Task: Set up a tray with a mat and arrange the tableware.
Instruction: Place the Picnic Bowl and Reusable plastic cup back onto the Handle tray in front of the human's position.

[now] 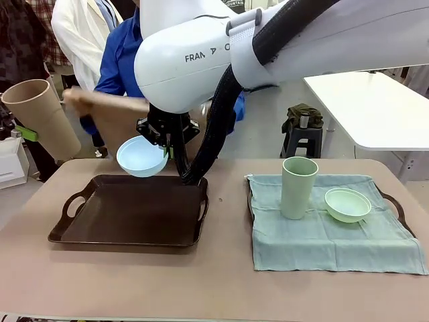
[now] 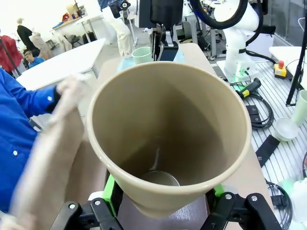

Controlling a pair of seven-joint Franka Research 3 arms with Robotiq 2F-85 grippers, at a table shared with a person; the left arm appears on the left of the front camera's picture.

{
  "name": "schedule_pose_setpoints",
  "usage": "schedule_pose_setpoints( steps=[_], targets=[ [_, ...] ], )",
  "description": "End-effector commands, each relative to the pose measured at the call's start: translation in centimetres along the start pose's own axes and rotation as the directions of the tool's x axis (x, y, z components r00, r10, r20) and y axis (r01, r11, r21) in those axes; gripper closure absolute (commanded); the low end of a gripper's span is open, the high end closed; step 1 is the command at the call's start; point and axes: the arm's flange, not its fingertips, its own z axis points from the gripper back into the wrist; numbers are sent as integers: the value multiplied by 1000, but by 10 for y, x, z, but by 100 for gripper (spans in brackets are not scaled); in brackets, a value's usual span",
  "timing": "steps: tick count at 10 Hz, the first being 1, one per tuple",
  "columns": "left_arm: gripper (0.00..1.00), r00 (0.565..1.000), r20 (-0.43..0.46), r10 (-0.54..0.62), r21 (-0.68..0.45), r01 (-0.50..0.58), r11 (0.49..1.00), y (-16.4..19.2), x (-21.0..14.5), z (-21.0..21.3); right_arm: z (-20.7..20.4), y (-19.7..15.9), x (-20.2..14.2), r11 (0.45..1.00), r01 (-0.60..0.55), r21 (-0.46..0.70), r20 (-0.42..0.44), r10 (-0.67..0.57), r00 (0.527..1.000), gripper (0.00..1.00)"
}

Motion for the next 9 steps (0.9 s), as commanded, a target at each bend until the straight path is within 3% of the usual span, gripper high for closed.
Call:
schedule_pose_setpoints(
  steps=[1, 9],
  targets=[
    [100, 1000, 9, -15, 8, 15, 1000, 0, 4, 1, 0, 1, 0, 1000, -7, -3, 3, 7, 1000, 100],
    [100, 1000, 9, -15, 8, 15, 1000, 0, 4, 1, 0, 1, 0, 1000, -7, -3, 3, 7, 1000, 100]
  ],
)
